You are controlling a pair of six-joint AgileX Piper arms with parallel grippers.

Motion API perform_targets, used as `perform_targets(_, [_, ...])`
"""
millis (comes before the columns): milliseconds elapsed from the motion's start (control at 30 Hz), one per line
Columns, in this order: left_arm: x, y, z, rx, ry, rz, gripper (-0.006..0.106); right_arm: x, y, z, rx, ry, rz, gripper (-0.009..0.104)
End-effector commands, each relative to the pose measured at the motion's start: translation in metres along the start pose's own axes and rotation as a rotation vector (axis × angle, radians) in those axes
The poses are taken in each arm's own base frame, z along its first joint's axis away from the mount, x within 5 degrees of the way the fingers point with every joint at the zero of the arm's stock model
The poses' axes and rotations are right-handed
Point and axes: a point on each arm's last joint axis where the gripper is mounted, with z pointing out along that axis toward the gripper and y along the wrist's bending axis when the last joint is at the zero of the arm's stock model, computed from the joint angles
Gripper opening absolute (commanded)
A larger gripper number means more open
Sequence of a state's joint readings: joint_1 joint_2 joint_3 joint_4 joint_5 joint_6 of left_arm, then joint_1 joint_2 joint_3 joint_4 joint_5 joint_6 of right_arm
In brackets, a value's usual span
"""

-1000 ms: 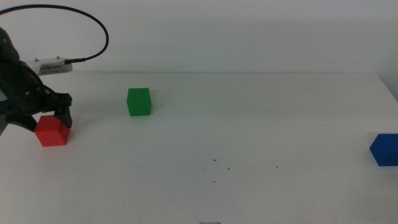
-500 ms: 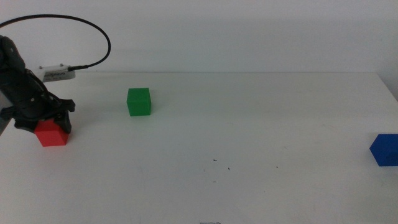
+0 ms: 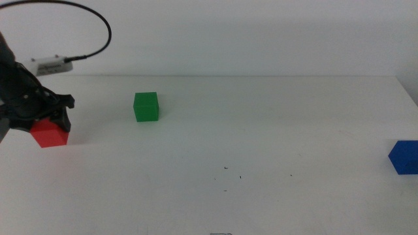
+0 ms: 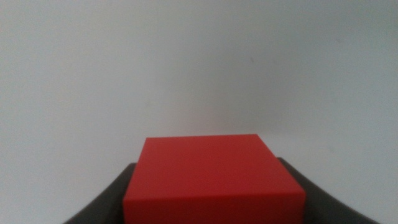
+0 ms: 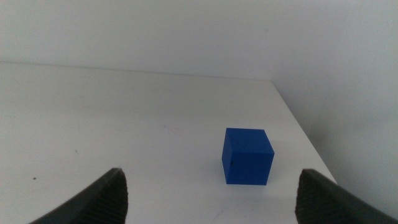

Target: Stack red cubes first, then green, then blue cubes in a specific spot.

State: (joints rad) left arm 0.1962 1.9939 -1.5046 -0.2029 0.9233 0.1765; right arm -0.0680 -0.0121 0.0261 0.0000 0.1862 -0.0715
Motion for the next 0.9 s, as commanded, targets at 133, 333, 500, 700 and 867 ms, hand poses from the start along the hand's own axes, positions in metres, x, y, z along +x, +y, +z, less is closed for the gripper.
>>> perform_targets(133, [0.036,-0.029,-0.069,-0.045,-0.15,-0.035,-0.002,-0.011,-0.001,-0.002,0.016,-0.098,-0.016,0.092])
perform_targets(333, [0.072,-0.064,-0.092,-0.084,-0.148,-0.038,-0.002,-0.011,-0.001,-0.002,0.016,-0.098,-0.016,0.092])
perform_targets(500, [0.091,-0.104,-0.103,-0.039,-0.105,-0.008,-0.002,-0.011,-0.001,-0.002,0.016,-0.098,-0.016,0.092])
perform_targets(700, [0.109,-0.155,-0.101,0.018,-0.077,0.06,-0.002,-0.011,-0.001,-0.002,0.016,-0.098,-0.016,0.092])
perform_targets(867, [0.122,-0.195,-0.098,0.054,-0.081,0.04,-0.002,-0.011,-0.001,-0.002,0.016,-0.098,-0.016,0.092])
